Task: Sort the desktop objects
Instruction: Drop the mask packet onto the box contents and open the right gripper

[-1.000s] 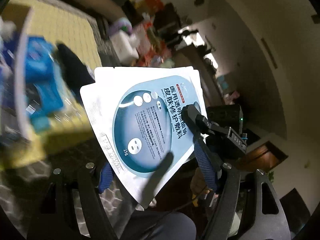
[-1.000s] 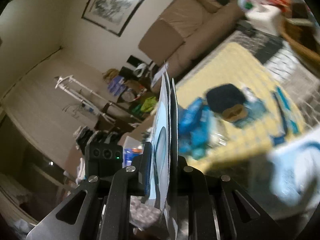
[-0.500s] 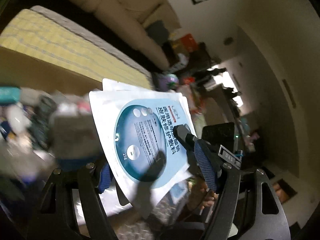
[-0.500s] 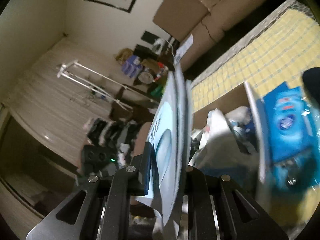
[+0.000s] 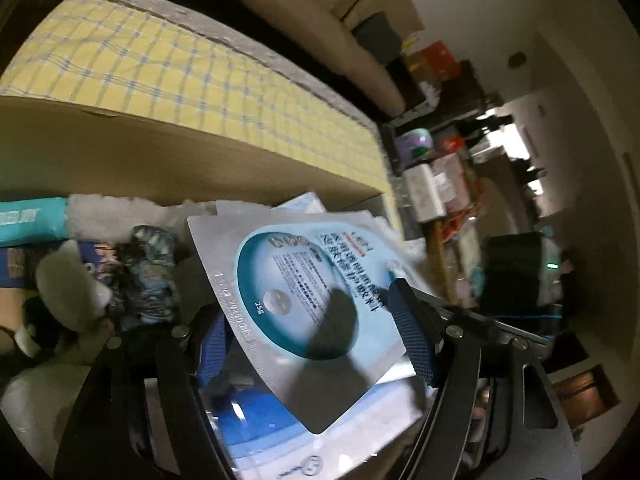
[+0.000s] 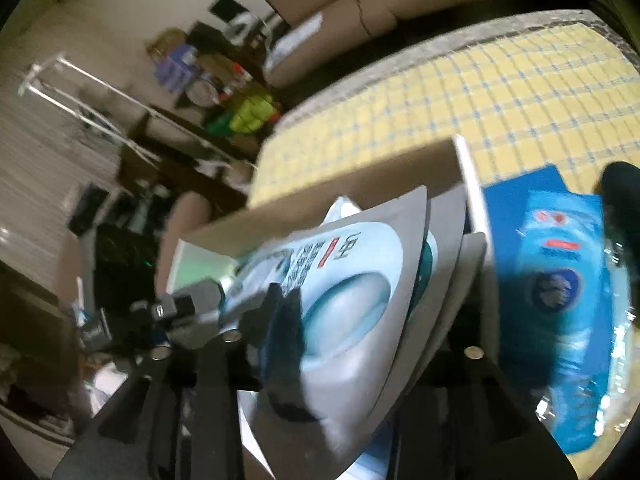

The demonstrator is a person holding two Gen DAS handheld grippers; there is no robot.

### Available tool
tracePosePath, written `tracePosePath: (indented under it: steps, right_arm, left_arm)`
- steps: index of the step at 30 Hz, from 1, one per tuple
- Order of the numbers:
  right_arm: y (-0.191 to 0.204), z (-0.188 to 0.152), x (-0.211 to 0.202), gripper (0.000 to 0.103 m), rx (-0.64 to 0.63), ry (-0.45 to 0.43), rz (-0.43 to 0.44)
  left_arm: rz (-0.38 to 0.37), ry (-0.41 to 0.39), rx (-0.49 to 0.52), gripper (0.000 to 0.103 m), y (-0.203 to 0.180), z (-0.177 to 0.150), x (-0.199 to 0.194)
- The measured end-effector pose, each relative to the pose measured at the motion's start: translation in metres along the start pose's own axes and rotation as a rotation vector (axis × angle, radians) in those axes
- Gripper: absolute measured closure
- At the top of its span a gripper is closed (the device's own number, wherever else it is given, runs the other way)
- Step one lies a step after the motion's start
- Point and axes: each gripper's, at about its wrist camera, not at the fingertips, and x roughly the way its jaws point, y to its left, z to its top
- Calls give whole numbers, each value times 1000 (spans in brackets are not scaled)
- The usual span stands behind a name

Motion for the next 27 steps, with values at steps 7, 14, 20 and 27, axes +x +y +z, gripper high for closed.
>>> tracePosePath:
  steps: [7, 14, 20, 27]
  right_arm:
    - [5, -27, -41, 48, -100, 8, -167]
    - [21, -46, -71, 48, -186, -69, -247]
    - [46, -62, -27, 55, -324, 17, -354]
    - [67, -52, 36, 84, -371, 61, -359]
  left_arm:
    - [104, -2, 57, 33, -13, -18, -9]
    - [202, 9, 132, 30, -38, -28, -10]
    - [194, 3, 124, 28, -35, -18, -10]
    - [177, -9, 126, 26, -31, -14, -21]
